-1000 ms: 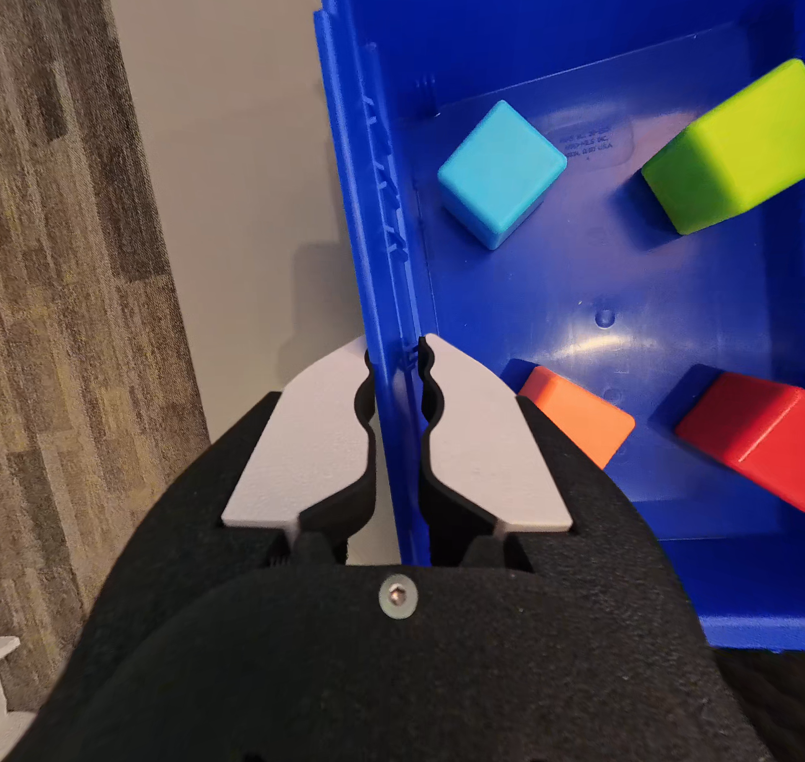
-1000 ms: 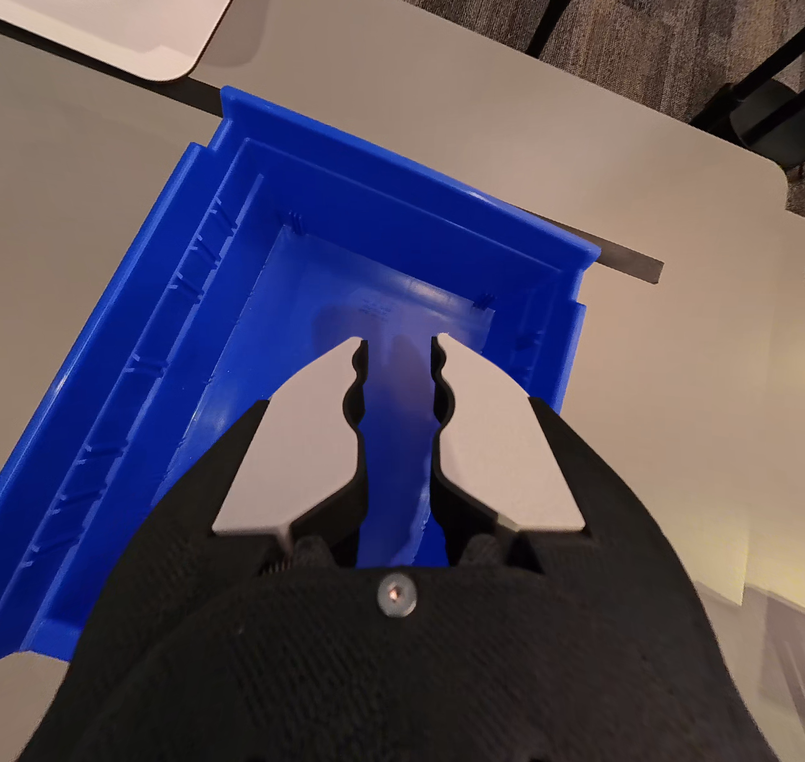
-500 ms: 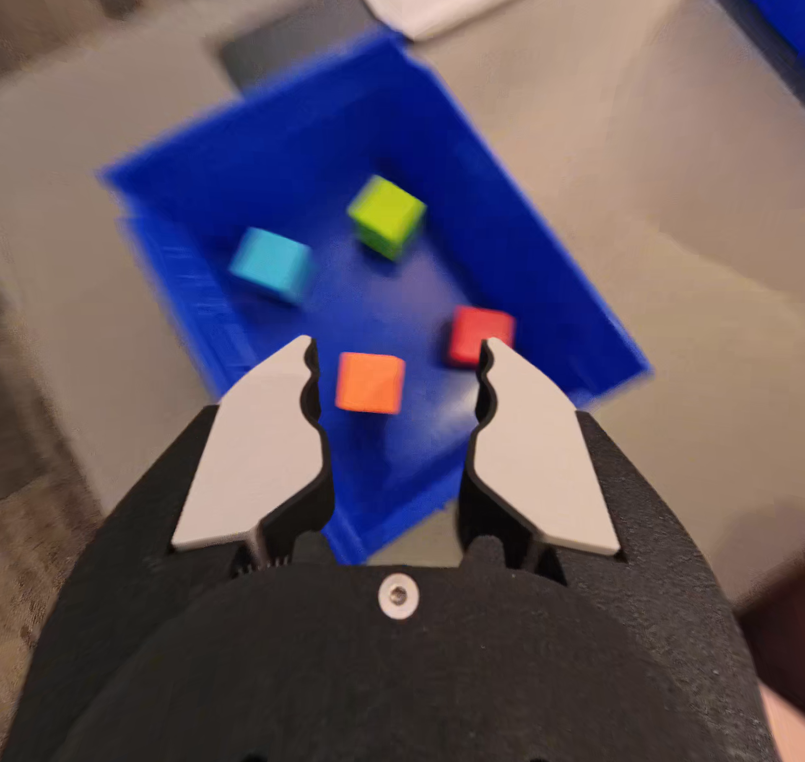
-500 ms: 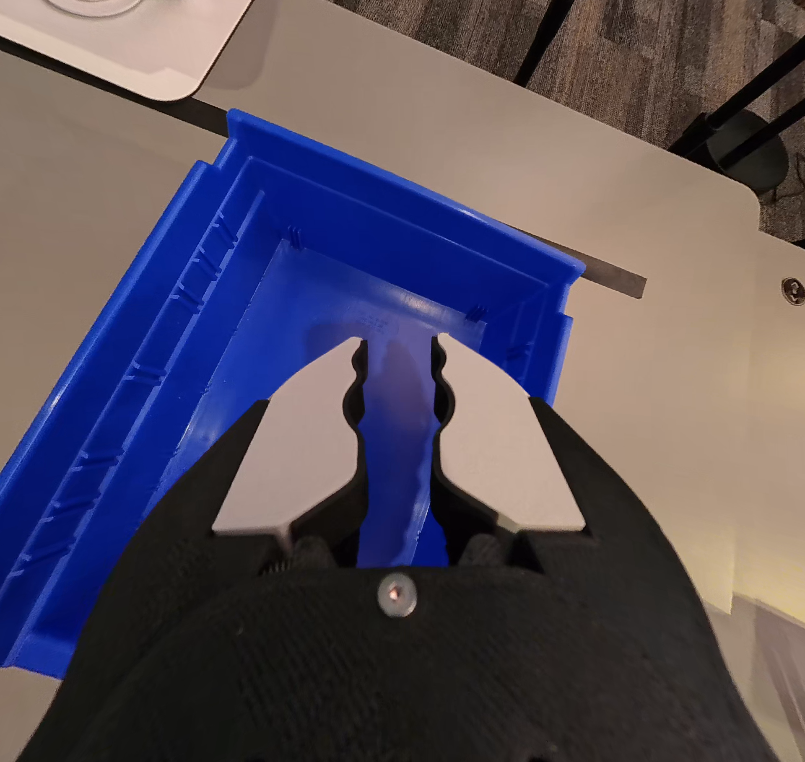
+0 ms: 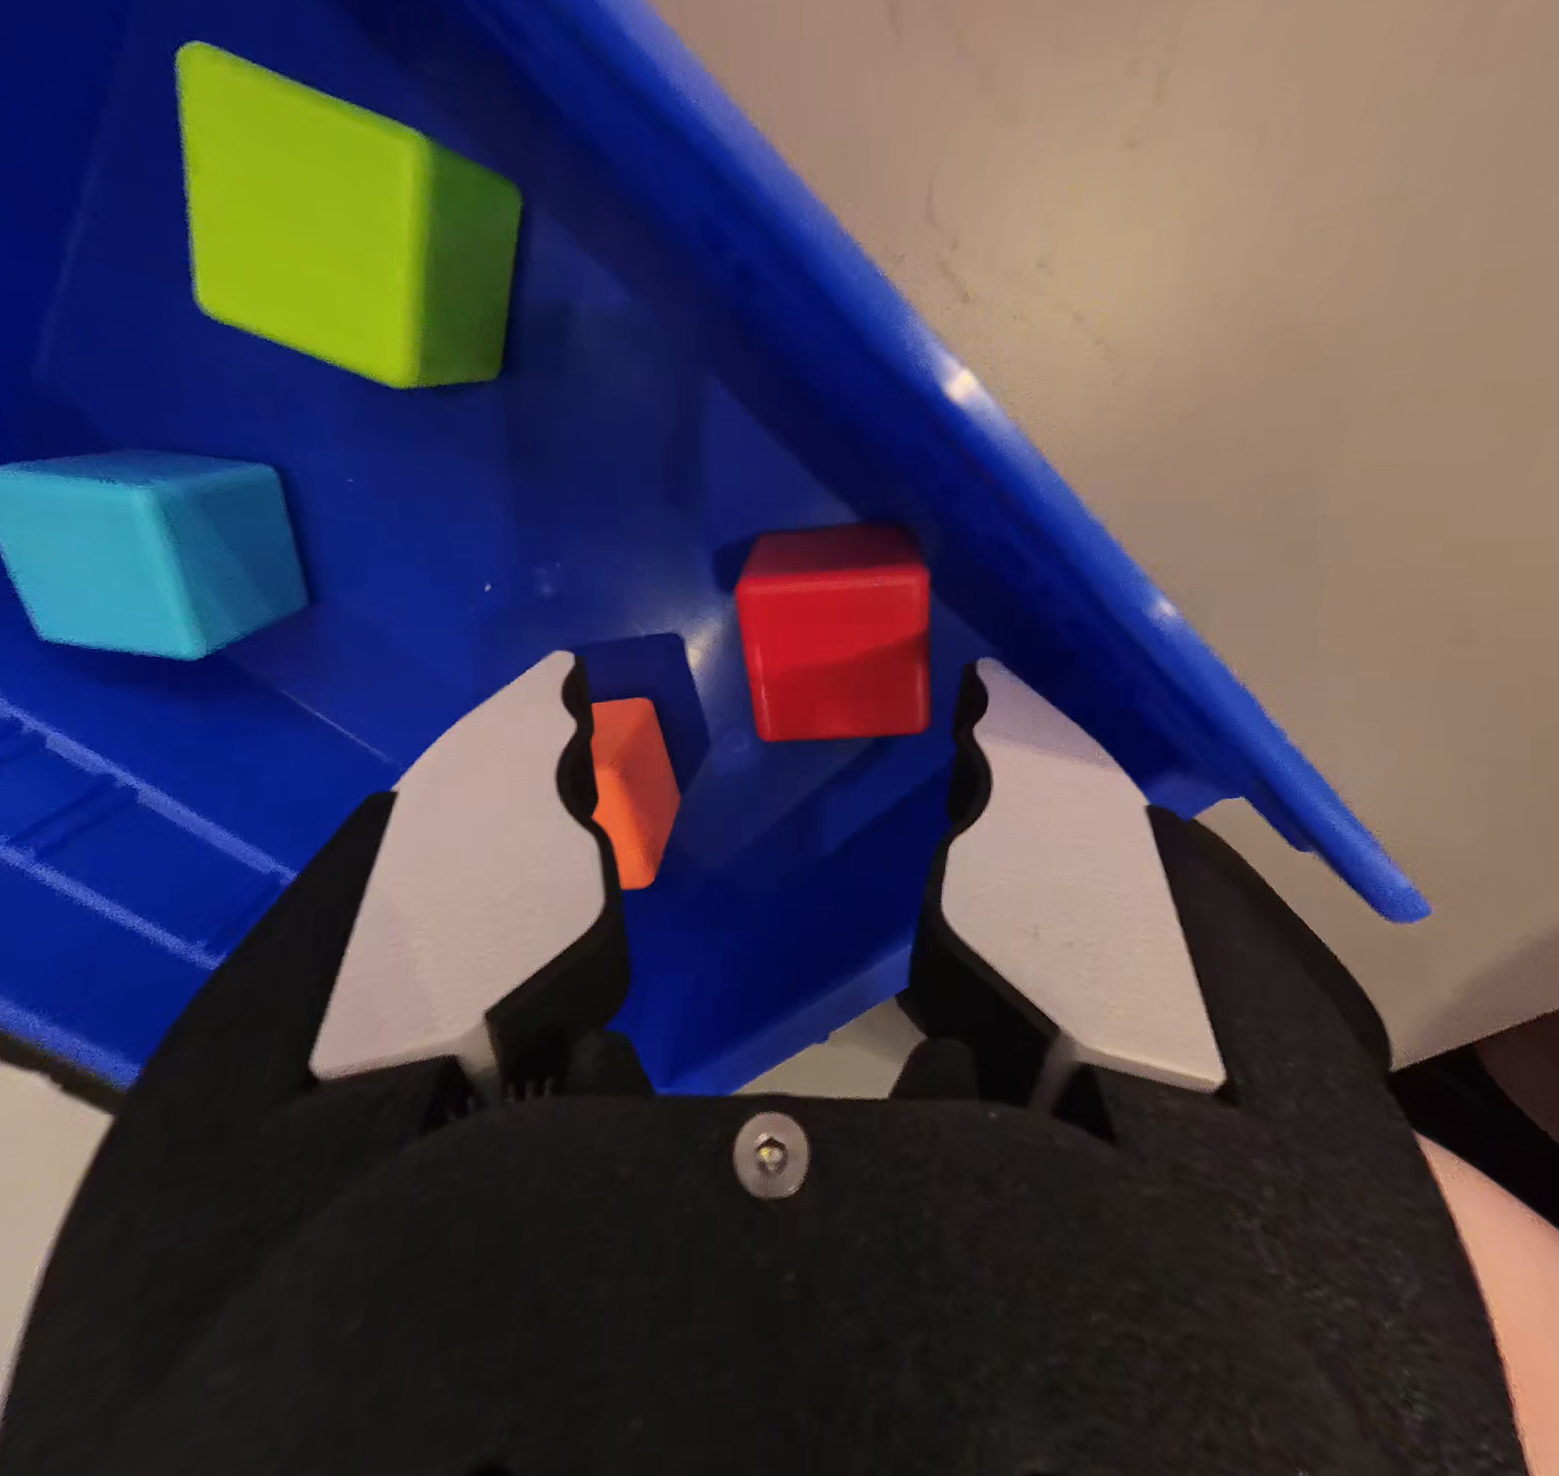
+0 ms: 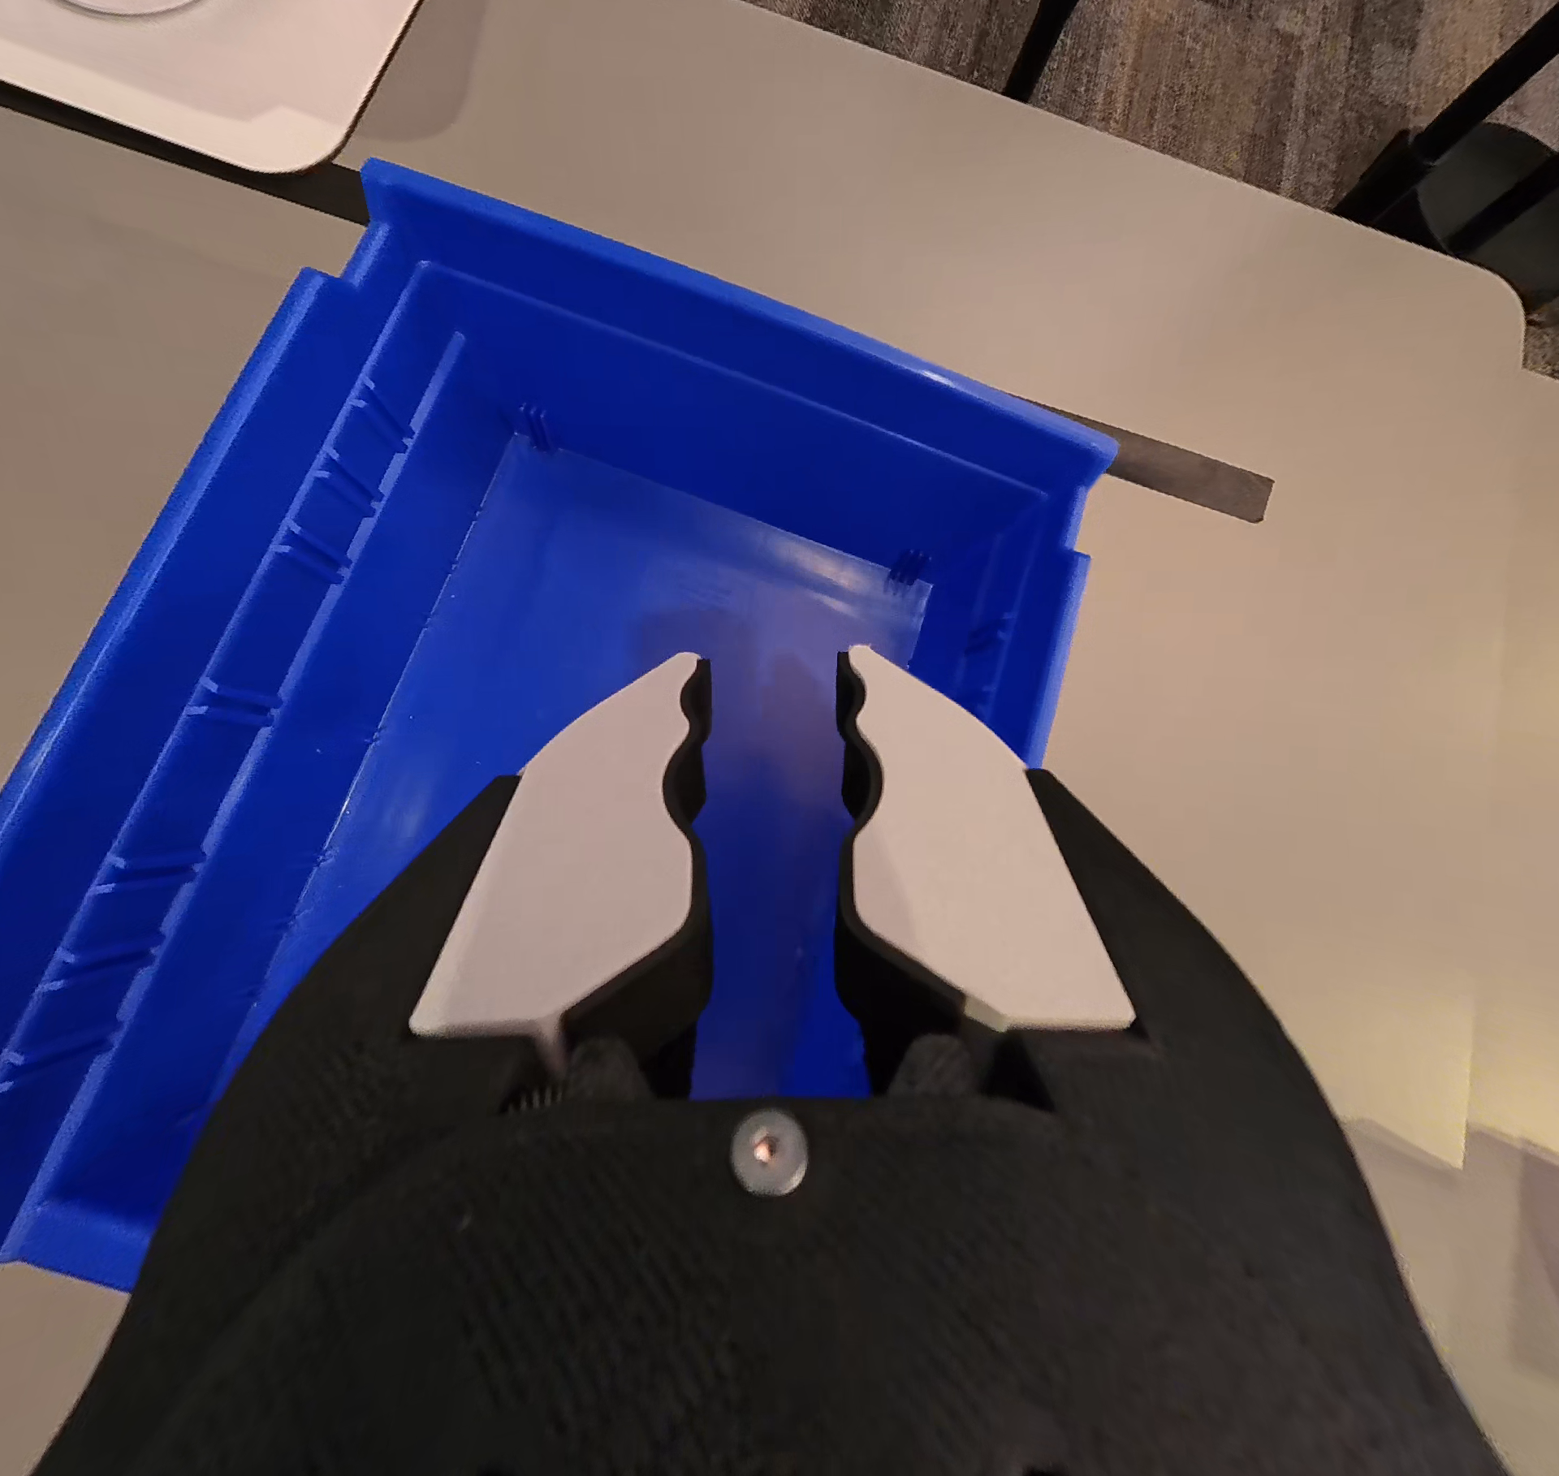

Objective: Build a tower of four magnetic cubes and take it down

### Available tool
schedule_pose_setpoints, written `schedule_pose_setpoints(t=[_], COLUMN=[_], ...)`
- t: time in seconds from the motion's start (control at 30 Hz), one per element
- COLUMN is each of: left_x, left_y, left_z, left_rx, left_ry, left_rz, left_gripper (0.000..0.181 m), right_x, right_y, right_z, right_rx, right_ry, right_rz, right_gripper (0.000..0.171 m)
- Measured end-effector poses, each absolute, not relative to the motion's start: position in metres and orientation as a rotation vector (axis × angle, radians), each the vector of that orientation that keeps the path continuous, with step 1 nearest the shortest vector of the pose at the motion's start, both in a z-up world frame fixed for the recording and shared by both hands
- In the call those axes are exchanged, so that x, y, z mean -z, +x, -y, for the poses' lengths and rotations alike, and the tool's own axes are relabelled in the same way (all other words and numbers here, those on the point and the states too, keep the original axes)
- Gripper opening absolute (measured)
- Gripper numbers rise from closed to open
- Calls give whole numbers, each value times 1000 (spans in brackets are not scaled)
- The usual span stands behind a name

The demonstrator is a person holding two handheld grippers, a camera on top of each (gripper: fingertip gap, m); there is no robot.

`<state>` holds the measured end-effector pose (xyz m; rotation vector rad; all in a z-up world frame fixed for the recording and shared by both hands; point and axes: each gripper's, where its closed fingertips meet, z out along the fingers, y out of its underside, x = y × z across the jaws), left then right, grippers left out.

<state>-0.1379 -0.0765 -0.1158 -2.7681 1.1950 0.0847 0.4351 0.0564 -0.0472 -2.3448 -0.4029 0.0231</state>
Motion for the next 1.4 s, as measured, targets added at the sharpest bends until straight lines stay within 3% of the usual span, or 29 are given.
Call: schedule_pose_setpoints(t=[0.27, 0.37, 0.53, 0.87, 0.97, 1.4], left_x=[138, 136, 113, 15, 15, 40], left_y=[-143, -146, -152, -135, -144, -167], left_z=[81, 76, 59, 60, 63, 57], left_rx=[-64, -87, -115, -69, -208, -132], left_ry=[-2843, -2823, -2695, -2330, -2352, -2463], left_rz=[-1248, -1246, -1173, -1019, -1026, -963], left_gripper=[78, 47, 47, 46, 46, 46], right_x=[51, 50, 51, 58, 60, 69], right_y=[444, 446, 447, 452, 454, 446], right_z=[-54, -53, -53, -53, -53, -54], right_rx=[-61, -71, -80, -133, -152, -159], right_ry=[-2355, -2349, -2350, -2359, -2360, -2394], right_rz=[372, 364, 356, 335, 327, 359], right_gripper=[31, 31, 31, 31, 31, 30])
